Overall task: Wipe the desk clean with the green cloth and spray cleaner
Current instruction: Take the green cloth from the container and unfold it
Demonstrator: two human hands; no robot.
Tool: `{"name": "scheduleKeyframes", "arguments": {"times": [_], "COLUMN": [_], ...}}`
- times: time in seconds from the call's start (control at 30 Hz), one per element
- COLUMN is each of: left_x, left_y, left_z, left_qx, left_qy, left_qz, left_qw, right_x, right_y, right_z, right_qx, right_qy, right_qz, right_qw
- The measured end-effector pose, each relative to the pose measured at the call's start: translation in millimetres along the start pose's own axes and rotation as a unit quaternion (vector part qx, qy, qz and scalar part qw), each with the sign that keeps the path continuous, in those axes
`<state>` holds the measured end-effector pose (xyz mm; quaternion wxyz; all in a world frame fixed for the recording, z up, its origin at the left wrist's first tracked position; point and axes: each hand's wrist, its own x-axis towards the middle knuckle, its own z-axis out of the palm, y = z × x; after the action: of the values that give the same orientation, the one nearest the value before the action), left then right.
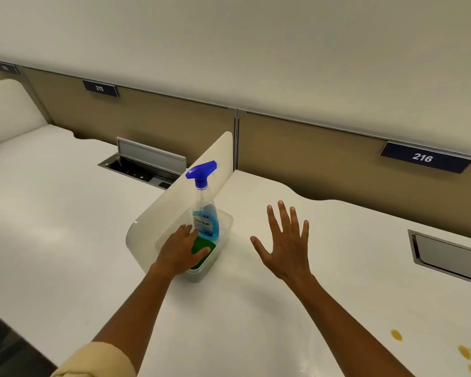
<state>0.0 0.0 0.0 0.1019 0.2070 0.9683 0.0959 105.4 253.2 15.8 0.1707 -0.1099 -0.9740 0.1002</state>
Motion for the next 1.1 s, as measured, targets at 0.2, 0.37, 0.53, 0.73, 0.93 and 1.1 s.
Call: {"name": "scheduleKeyframes", "arguments": {"times": [0.2,0.37,0.53,0.73,0.93,1.1], "left_x": [16,32,39,46,43,34], "left_y": [-5,-5,-6,-2,-2,-5], "left_z": [2,6,11,14,15,3], "left_qx": [0.061,0.085,0.074,0.070,0.046,0.003], "left_qy": [-0.053,-0.109,-0.127,-0.127,-0.098,-0.075], "left_qz": [0.034,0.039,0.037,0.029,0.016,0.005], "left_qw": [0.996,0.990,0.988,0.989,0.994,0.997], "right_x": [10,15,17,19,20,17], "right_y": [-14,-19,-20,-25,-29,-29], "right_z": [20,32,39,46,45,36], "right_qx": [-0.002,0.009,0.013,0.019,0.014,0.022], "right_qy": [-0.016,-0.033,-0.040,-0.045,-0.051,-0.045], "right_qz": [0.000,-0.006,-0.011,-0.017,-0.021,-0.026], "right_qw": [1.000,0.999,0.999,0.999,0.998,0.998]}}
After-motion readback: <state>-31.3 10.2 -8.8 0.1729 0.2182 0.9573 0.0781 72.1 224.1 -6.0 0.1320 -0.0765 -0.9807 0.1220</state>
